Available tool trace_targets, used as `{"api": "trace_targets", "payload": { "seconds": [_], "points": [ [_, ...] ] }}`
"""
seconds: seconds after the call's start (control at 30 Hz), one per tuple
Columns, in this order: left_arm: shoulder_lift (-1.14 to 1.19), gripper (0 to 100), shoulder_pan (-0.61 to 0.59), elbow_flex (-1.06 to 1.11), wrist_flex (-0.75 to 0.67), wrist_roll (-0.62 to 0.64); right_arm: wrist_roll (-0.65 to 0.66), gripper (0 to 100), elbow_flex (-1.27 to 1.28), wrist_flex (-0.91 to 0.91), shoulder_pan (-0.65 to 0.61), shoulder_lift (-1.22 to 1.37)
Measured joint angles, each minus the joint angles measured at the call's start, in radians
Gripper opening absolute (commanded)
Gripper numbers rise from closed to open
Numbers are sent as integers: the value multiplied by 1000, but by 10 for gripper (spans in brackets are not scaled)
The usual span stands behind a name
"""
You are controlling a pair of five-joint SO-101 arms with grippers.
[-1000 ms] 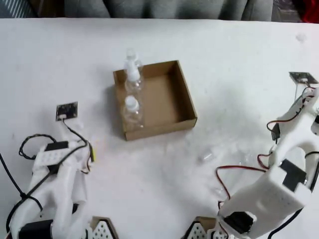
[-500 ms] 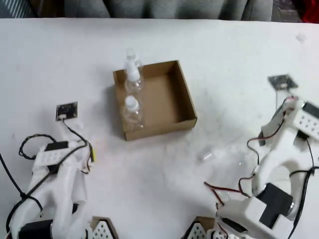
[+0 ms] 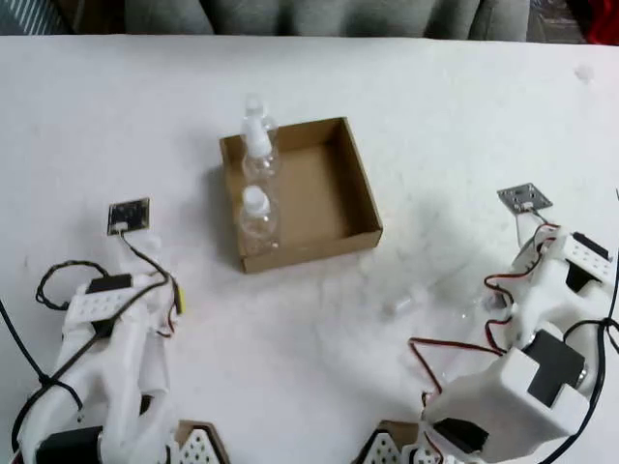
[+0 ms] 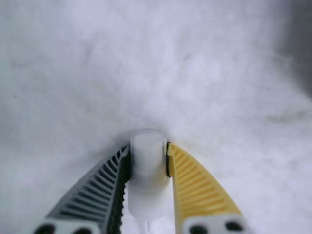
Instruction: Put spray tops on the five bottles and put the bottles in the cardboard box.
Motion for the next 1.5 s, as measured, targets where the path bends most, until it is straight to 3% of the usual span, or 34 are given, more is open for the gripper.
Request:
{"api": "trace_targets", "payload": {
  "seconds": [0.4, 0.63, 0.8, 1.0, 1.13, 1.23, 1.5],
  "points": [
    [0, 20, 0, 0, 0, 0, 5, 265, -11, 92, 34, -81],
    [0, 20, 0, 0, 0, 0, 5, 257, 32, 34, 49, -83],
    [0, 20, 0, 0, 0, 0, 5, 158, 77, -34, 48, -83],
    [0, 20, 0, 0, 0, 0, 3, 155, 54, -74, 31, -31],
    [0, 20, 0, 0, 0, 0, 3, 5, -26, -74, 28, 49],
    [0, 20, 0, 0, 0, 0, 3, 13, -72, -71, 31, 74],
    [0, 20, 0, 0, 0, 0, 3, 18, -124, 192, 34, -58]
  ]
}}
